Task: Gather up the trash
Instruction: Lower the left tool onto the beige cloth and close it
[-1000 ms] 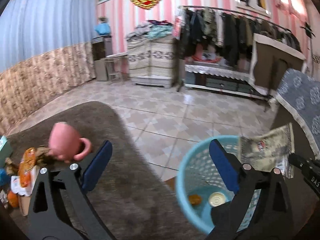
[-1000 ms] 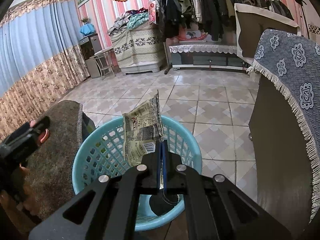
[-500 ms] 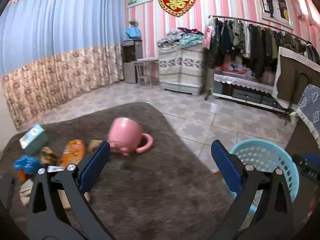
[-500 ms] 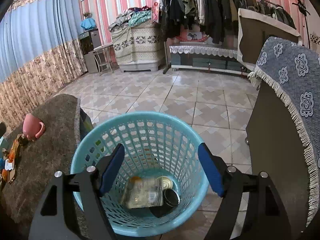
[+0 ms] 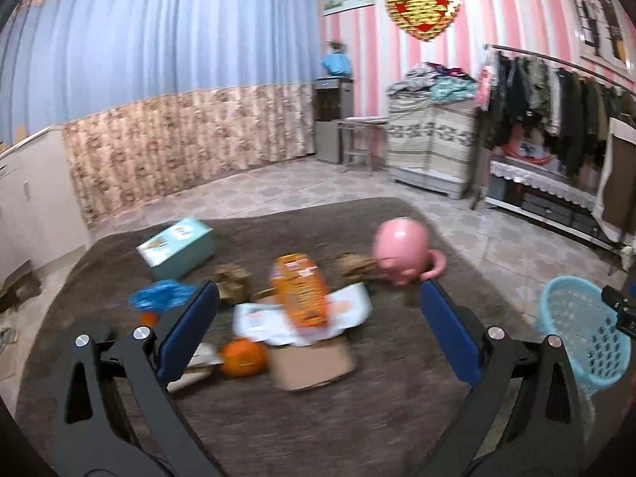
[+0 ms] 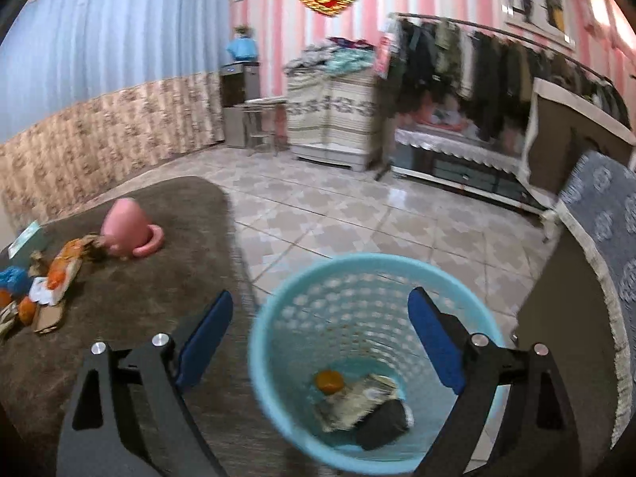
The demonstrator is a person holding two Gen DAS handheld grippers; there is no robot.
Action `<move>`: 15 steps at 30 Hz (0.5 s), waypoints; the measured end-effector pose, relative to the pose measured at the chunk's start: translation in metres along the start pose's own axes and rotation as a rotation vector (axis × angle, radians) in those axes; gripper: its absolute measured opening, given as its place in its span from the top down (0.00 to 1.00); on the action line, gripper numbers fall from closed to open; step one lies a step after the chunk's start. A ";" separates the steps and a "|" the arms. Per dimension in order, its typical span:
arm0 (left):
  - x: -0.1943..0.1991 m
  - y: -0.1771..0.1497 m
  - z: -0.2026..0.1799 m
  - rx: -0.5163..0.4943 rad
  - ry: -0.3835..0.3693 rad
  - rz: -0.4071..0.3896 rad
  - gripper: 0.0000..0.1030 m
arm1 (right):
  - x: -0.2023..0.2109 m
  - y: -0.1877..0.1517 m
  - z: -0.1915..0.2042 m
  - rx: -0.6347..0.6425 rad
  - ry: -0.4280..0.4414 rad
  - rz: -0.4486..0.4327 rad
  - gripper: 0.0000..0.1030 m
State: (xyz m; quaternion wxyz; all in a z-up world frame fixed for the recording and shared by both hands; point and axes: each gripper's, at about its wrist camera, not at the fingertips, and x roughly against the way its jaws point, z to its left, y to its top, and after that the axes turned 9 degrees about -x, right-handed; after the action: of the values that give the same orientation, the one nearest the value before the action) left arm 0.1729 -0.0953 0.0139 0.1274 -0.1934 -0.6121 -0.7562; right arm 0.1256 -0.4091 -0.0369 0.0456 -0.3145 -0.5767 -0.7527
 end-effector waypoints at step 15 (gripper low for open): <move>-0.032 -0.083 0.139 0.120 0.157 0.191 0.05 | -0.002 -0.038 0.124 0.160 0.203 0.061 0.14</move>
State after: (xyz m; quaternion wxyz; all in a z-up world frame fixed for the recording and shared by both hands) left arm 0.1848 0.0572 -0.0481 0.2579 -0.1830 -0.6232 -0.7153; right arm 0.1629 -0.2859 -0.0524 0.1512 -0.2495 -0.6174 -0.7305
